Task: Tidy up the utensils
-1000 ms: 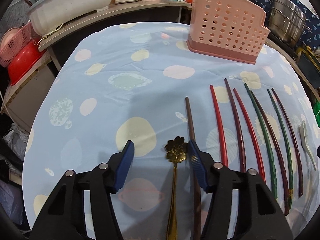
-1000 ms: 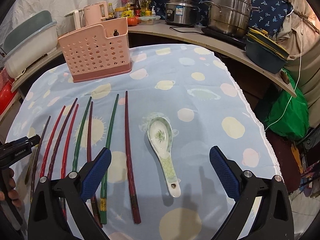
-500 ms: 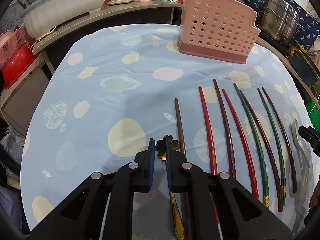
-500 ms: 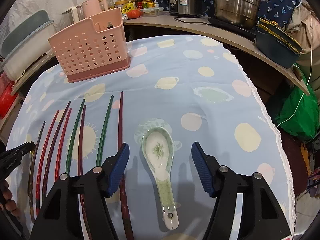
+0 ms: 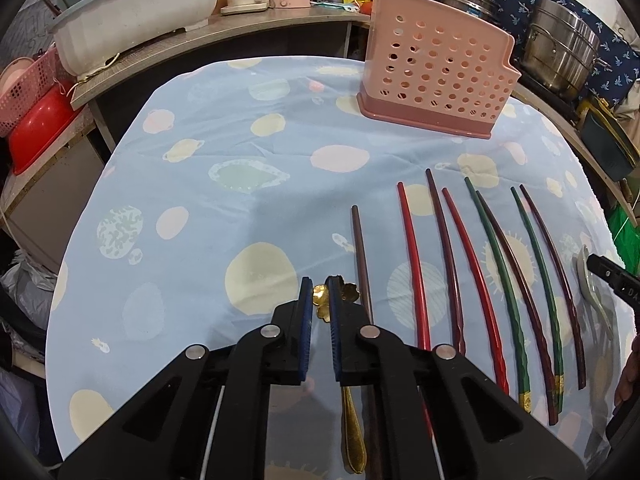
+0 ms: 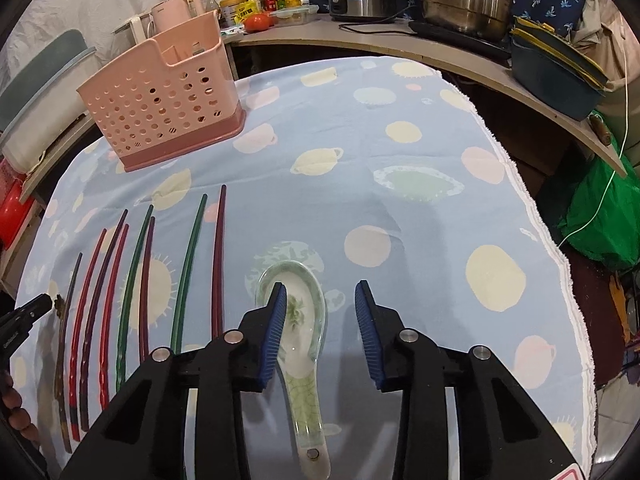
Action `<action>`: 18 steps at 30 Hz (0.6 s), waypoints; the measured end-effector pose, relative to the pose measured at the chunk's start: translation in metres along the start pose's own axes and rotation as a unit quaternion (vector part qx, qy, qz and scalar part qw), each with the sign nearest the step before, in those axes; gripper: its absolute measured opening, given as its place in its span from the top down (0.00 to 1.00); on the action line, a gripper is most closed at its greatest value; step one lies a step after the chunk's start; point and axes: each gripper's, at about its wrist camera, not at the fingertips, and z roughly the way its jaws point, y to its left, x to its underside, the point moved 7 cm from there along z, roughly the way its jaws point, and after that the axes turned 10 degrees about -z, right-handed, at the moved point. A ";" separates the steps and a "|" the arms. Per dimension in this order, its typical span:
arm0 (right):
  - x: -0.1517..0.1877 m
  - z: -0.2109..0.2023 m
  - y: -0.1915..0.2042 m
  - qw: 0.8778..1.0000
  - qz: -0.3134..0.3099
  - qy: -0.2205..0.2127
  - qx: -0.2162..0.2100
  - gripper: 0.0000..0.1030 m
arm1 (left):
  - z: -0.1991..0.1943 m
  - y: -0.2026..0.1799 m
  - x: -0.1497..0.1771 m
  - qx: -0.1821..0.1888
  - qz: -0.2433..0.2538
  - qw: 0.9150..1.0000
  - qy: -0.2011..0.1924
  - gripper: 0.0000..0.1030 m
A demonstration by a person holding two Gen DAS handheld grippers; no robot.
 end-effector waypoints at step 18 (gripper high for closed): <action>-0.002 -0.003 0.011 1.000 -0.002 -0.009 -0.029 0.94 | -0.007 -0.004 0.000 0.005 0.003 1.000 -0.005 0.93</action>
